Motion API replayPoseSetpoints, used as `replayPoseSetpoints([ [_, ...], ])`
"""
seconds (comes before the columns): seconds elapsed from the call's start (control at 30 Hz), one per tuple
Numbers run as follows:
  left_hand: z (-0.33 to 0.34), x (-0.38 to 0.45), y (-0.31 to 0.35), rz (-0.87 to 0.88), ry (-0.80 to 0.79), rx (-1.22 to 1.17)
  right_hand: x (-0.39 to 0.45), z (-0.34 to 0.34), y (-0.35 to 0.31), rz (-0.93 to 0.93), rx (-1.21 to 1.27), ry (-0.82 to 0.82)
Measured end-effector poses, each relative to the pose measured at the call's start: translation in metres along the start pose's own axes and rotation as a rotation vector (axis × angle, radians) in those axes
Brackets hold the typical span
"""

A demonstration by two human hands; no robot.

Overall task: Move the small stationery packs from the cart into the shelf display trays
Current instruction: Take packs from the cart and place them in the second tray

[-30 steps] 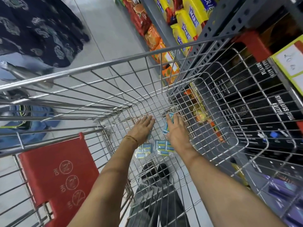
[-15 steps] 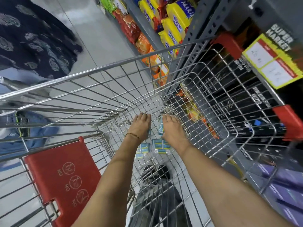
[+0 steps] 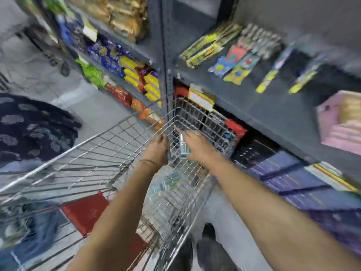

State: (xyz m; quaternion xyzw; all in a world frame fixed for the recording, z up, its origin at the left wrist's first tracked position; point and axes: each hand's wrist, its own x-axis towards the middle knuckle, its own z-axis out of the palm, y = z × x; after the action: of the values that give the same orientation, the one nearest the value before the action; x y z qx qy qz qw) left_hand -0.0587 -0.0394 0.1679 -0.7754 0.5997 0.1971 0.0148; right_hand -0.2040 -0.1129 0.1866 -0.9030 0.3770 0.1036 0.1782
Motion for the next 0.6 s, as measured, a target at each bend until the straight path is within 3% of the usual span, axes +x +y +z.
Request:
replayPoseSetpoints([
  [0.27,-0.093,-0.025,0.140,0.265,0.062,0.113,-0.137,-0.098,0.078,0.146,-0.017,0.237],
  [0.6,-0.098,-0.072,0.356,0.682,0.107,0.158,-0.327,-0.130,0.185,0.532,-0.044,0.401],
])
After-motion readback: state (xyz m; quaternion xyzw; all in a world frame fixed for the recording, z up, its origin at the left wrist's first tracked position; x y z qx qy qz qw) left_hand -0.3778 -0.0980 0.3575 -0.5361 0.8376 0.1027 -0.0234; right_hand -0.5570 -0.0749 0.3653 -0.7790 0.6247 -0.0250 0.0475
